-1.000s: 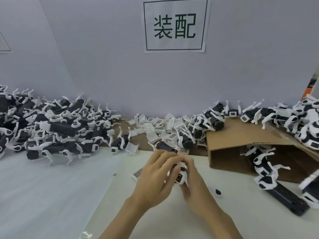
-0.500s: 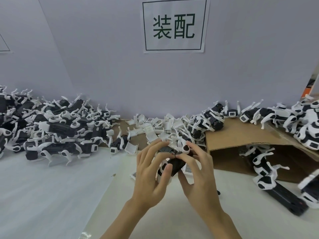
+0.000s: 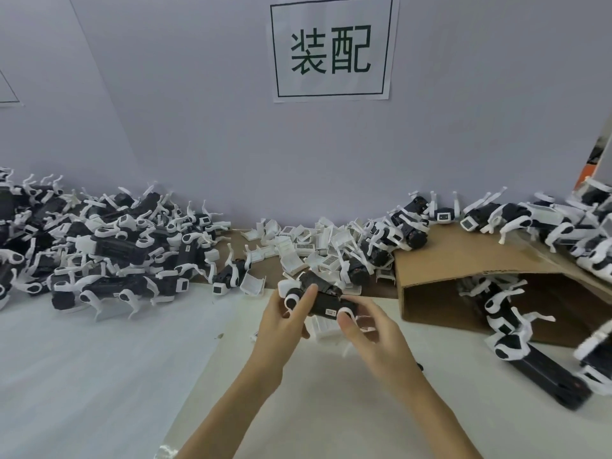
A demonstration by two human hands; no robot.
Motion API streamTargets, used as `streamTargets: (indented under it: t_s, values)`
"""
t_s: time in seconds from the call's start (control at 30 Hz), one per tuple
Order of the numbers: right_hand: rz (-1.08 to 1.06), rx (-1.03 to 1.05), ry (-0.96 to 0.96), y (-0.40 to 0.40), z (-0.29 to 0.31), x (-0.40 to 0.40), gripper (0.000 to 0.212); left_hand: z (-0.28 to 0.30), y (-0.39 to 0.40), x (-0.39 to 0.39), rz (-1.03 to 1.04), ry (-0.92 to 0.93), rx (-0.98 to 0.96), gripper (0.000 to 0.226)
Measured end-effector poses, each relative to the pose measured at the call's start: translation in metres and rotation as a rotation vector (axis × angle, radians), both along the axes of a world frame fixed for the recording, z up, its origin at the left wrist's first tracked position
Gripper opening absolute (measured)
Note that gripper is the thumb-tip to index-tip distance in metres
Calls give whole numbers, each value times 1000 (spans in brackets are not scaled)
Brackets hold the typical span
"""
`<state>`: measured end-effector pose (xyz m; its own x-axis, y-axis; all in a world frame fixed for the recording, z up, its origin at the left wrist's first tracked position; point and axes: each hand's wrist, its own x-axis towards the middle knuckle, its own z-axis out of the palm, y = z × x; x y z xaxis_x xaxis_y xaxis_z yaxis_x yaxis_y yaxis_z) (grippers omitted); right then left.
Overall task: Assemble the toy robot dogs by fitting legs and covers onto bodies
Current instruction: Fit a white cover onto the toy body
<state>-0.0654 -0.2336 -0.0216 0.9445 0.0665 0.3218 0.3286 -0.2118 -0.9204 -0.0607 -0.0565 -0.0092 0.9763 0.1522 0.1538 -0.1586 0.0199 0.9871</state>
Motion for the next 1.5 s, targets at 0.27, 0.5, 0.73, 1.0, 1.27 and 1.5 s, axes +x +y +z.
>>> streamTargets:
  t_s: [0.27, 0.5, 0.73, 1.0, 1.27, 1.5]
  values:
    - [55, 142, 167, -8, -3, 5, 28, 5, 7, -3, -197, 112, -40, 82]
    - [132, 1, 38, 6, -22, 6, 47, -1, -22, -15, -57, -179, 122, 58]
    - [-9, -144, -77, 3, -23, 4, 60, 8, -9, -10, -59, -136, 84, 48]
    - [-264, -354, -303, 2, -11, -4, 45, 9, 18, 2, -269, 143, 89, 66]
    - [119, 80, 73, -9, 8, -1, 48, 4, 23, 1, -216, -199, 153, 22]
    - [27, -104, -295, 6, 0, -9, 47, 2, 20, -2, -42, -254, -8, 65]
